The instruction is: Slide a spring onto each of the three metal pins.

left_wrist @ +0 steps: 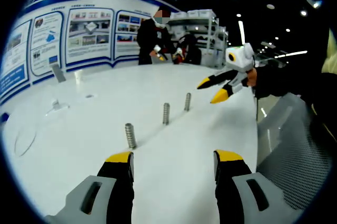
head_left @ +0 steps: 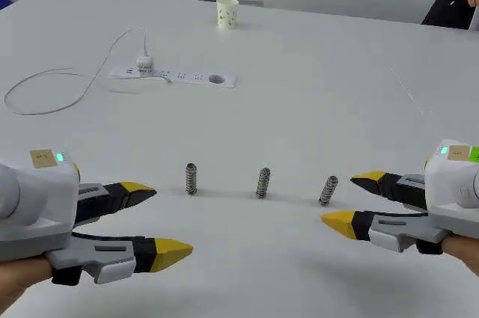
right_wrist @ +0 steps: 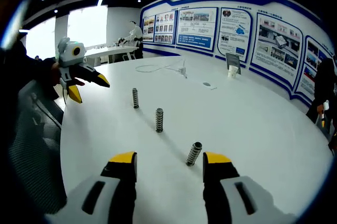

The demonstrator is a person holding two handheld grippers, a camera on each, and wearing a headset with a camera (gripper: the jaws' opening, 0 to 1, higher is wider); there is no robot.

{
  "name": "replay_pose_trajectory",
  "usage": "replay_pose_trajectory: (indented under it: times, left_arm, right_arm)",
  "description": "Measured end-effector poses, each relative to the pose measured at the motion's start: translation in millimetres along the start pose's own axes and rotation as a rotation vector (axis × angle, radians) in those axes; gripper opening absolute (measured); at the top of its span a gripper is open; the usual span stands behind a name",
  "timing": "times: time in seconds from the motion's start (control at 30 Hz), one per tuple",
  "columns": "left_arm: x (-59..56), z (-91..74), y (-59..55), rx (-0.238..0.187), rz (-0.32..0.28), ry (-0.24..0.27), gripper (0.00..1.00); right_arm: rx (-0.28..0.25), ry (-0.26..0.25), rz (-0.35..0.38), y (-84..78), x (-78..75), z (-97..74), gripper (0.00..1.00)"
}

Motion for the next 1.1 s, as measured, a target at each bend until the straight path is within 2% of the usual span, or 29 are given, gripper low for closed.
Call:
replay_pose_trajectory:
  times: [1.1]
  left_arm:
    - [-3.0,-6.7,-7.8,0.008,-0.015,0.009,0.63]
  right_arm:
    - [-0.037,0.008,0.013,-11.8,12.8,-14.0,0.59]
Point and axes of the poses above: the centre of the closed fingertips' face, and the gripper's own axes: z roughly forward along the fingers, x roughly to its left, y roughly out of its top, the point moved 6 cm from there along -z, roughly backward along the fingers
